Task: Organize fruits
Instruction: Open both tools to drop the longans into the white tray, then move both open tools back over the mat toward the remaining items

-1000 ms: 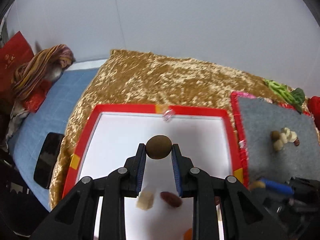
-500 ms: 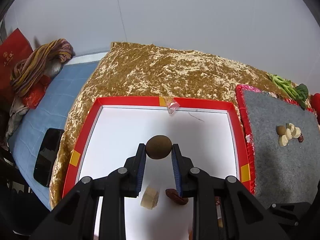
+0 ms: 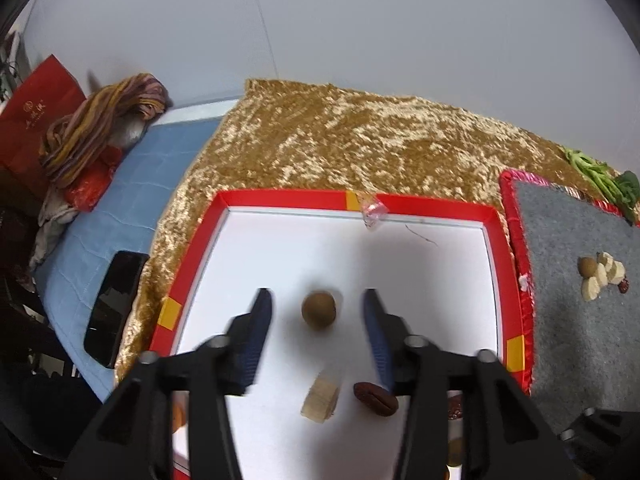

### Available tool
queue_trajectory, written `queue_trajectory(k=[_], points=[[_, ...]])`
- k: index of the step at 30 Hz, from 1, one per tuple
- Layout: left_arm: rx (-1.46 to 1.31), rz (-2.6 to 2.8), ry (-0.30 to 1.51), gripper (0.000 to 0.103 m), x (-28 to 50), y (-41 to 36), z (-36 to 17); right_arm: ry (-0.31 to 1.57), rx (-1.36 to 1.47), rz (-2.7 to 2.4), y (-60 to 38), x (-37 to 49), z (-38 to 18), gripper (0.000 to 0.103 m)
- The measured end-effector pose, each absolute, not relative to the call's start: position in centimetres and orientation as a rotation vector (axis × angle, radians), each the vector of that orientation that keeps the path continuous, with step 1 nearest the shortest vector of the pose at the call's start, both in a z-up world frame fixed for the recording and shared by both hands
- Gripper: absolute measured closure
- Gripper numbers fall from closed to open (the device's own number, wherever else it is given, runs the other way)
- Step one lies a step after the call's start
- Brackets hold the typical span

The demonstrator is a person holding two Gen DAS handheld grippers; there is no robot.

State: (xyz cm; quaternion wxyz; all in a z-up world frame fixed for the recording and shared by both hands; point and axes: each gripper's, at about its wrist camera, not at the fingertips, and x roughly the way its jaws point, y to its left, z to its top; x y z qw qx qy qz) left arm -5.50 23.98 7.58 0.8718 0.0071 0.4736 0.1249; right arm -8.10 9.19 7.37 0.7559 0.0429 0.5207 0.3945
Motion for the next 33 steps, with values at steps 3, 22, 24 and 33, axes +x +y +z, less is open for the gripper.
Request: queue_trajectory(k=[3, 22, 24, 33], points=[[0.029, 0.298, 0.964, 0.044, -5.5, 24.1, 8.0, 1.089, 0.137, 0.870, 8.2, -8.0, 8.5, 0.058], [0.174, -0.195, 0.877, 0.044, -5.0, 9.3, 8.1, 1.008, 0.505, 0.414, -13.6, -1.8, 10.0, 0.057], [0.181, -0.244, 0.902, 0.044, -4.8, 7.6, 7.3, 1.018, 0.534, 0.345, -16.5, -1.2, 9.6, 0.057], [0.150, -0.334, 0.989, 0.051, -3.4, 4.2, 4.7, 1.167, 0.421, 0.279, -19.9, 1.4, 6.6, 0.062]])
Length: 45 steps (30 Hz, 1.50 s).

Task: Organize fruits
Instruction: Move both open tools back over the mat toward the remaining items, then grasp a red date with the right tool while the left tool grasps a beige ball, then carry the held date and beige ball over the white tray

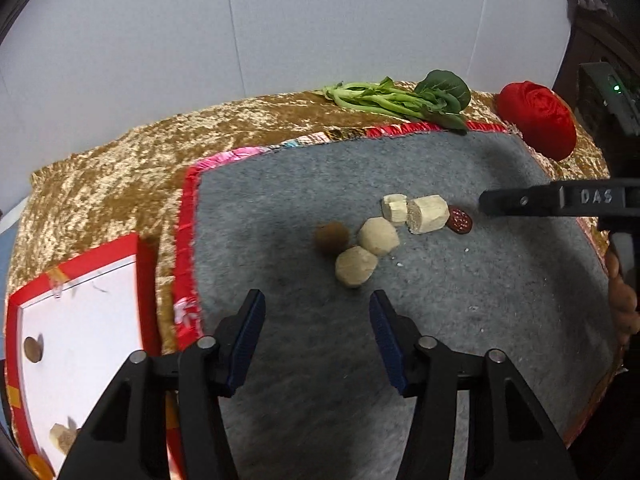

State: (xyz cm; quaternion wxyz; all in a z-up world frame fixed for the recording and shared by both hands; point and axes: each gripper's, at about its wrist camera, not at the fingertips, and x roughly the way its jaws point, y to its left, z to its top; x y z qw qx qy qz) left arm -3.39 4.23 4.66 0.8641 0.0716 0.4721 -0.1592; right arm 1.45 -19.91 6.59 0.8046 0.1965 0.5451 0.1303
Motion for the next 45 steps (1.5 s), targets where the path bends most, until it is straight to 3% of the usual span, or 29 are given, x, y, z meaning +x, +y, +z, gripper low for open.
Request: queue_trajectory(k=[2, 13, 18, 20, 33, 45], points=[[0.151, -0.342, 1.005, 0.055, -3.4, 3.8, 4.3, 1.181, 0.379, 0.288, -19.6, 1.8, 6.2, 0.063], [0.121, -0.358, 1.042, 0.056, -1.9, 2.6, 3.2, 1.239, 0.230, 0.312, -16.6, 3.1, 4.2, 0.071], [0.137, -0.362, 1.043, 0.068, -1.5, 1.6, 2.5, 1.237, 0.149, 0.257, -15.7, 3.0, 3.8, 0.080], [0.122, -0.366, 1.042, 0.078, -1.3, 1.5, 2.4, 1.231, 0.144, 0.248, -15.4, 3.1, 3.8, 0.080], [0.118, -0.358, 0.994, 0.078, -2.9, 3.6, 4.8, 1.139, 0.436, 0.241, -19.8, 2.3, 6.2, 0.080], [0.071, -0.208, 0.906, 0.078, -4.6, 10.0, 8.1, 1.108, 0.419, 0.311, -14.8, 1.9, 7.4, 0.080]])
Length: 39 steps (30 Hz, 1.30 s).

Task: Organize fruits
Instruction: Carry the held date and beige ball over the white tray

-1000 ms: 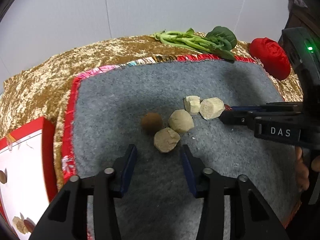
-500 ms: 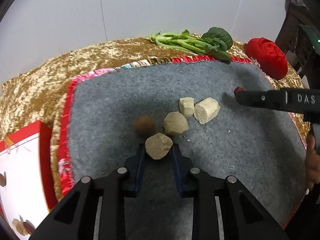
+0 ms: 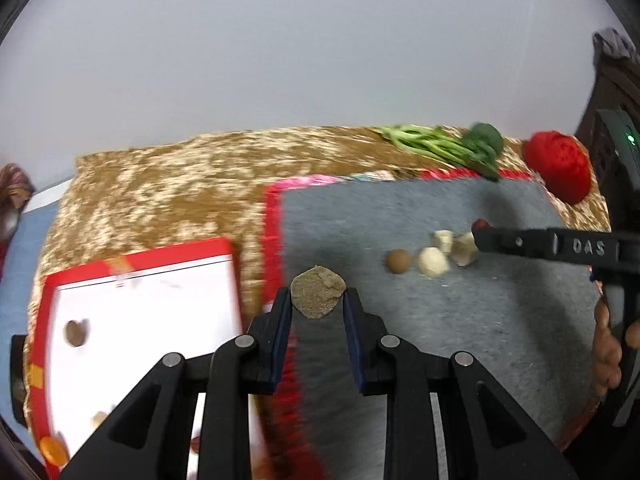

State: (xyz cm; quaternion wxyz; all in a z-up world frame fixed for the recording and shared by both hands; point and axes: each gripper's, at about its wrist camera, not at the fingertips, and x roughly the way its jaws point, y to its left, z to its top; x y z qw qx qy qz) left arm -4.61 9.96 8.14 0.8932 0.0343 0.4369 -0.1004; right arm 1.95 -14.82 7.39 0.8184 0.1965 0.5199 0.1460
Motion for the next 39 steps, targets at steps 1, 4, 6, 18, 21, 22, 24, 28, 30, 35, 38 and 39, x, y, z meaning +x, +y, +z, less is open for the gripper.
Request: queue_trajectory(k=[1, 4, 6, 18, 21, 22, 24, 28, 30, 35, 38, 39], points=[[0.059, -0.197, 0.911, 0.078, -4.6, 10.8, 8.2, 1.105, 0.418, 0.325, -14.3, 1.9, 7.4, 0.080], [0.050, -0.157, 0.917, 0.078, -4.8, 12.6, 8.2, 1.090, 0.403, 0.374, -11.7, 1.6, 7.9, 0.080], [0.043, -0.139, 0.919, 0.078, -5.0, 13.8, 8.3, 1.081, 0.391, 0.409, -9.7, 1.4, 8.2, 0.080], [-0.008, 0.025, 0.942, 0.078, -6.0, 21.2, 8.5, 1.052, 0.318, 0.569, 0.2, -0.7, 8.7, 0.080], [0.000, 0.035, 0.961, 0.078, -6.0, 21.9, 8.0, 1.031, 0.300, 0.615, 2.8, -2.1, 8.7, 0.080], [0.004, 0.037, 0.976, 0.078, -6.0, 22.0, 7.7, 1.029, 0.295, 0.624, 3.3, -2.3, 8.7, 0.080], [0.010, 0.035, 0.989, 0.078, -6.0, 22.1, 7.4, 1.028, 0.290, 0.639, 4.5, -3.0, 8.4, 0.080], [0.004, 0.043, 0.998, 0.078, -5.7, 22.2, 7.2, 1.061, 0.240, 0.663, 6.8, -3.5, 7.1, 0.080], [-0.003, 0.040, 1.003, 0.078, -5.7, 22.2, 7.1, 1.079, 0.237, 0.669, 7.2, -3.5, 6.5, 0.080], [0.012, 0.072, 1.004, 0.077, -5.5, 22.1, 7.1, 1.094, 0.202, 0.691, 7.8, -3.7, 5.5, 0.080], [-0.006, 0.117, 1.014, 0.077, -5.4, 22.8, 6.8, 1.100, 0.195, 0.719, 8.2, -3.7, 5.5, 0.079], [-0.005, 0.133, 1.015, 0.076, -5.3, 23.0, 6.8, 1.101, 0.188, 0.719, 8.3, -3.7, 5.5, 0.079]])
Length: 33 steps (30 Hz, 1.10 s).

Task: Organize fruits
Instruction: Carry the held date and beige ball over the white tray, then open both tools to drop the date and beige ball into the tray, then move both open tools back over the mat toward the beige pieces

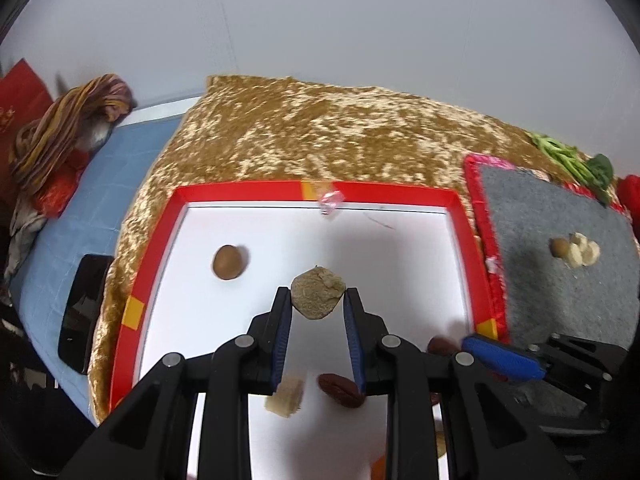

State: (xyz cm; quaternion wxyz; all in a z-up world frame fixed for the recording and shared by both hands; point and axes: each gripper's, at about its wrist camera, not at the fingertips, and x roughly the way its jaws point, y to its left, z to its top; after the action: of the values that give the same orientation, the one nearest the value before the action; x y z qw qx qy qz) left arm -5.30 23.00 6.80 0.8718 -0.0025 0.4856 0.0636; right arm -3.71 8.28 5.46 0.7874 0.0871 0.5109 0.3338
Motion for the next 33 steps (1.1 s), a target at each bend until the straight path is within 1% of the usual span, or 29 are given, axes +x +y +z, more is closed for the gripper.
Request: queue_trajectory(k=[1, 2, 3, 5, 10, 13, 15, 17, 22, 26, 30, 33], points=[[-0.007, 0.145, 1.017, 0.069, -5.2, 23.2, 6.7, 1.099, 0.179, 0.721, 8.4, -3.8, 5.5, 0.078], [-0.008, 0.154, 1.017, 0.062, -5.2, 23.3, 6.7, 1.101, 0.174, 0.732, 8.5, -3.8, 5.6, 0.072], [-0.011, 0.165, 1.010, 0.062, -5.2, 23.5, 6.8, 1.100, 0.175, 0.739, 8.4, -3.9, 5.7, 0.062], [-0.006, 0.169, 1.001, 0.062, -5.2, 23.3, 7.0, 1.090, 0.183, 0.745, 8.2, -4.0, 6.1, 0.054], [0.013, 0.115, 0.965, 0.061, -5.0, 21.3, 7.7, 1.051, 0.201, 0.713, 5.7, -3.6, 7.5, 0.053], [0.035, 0.059, 0.918, 0.054, -4.9, 19.2, 8.5, 1.050, 0.256, 0.652, 2.2, -2.6, 8.0, 0.053], [0.050, 0.009, 0.880, 0.053, -5.0, 17.5, 9.0, 1.040, 0.275, 0.599, -0.2, -2.1, 8.5, 0.053], [0.077, -0.070, 0.858, 0.045, -4.9, 15.0, 9.3, 1.032, 0.314, 0.547, -3.2, -1.4, 8.8, 0.053], [0.190, -0.200, 0.864, 0.045, -4.6, 9.1, 8.1, 1.023, 0.395, 0.388, -10.7, -0.2, 9.3, 0.053], [0.234, -0.275, 0.893, 0.045, -4.2, 5.9, 6.8, 1.080, 0.428, 0.300, -15.5, 1.1, 8.4, 0.053], [0.213, -0.334, 0.911, 0.045, -3.9, 4.1, 6.2, 1.141, 0.502, 0.291, -17.3, 2.2, 6.6, 0.053], [0.253, -0.303, 0.898, 0.045, -3.7, 3.8, 5.9, 1.174, 0.497, 0.294, -16.8, 2.8, 5.9, 0.053]])
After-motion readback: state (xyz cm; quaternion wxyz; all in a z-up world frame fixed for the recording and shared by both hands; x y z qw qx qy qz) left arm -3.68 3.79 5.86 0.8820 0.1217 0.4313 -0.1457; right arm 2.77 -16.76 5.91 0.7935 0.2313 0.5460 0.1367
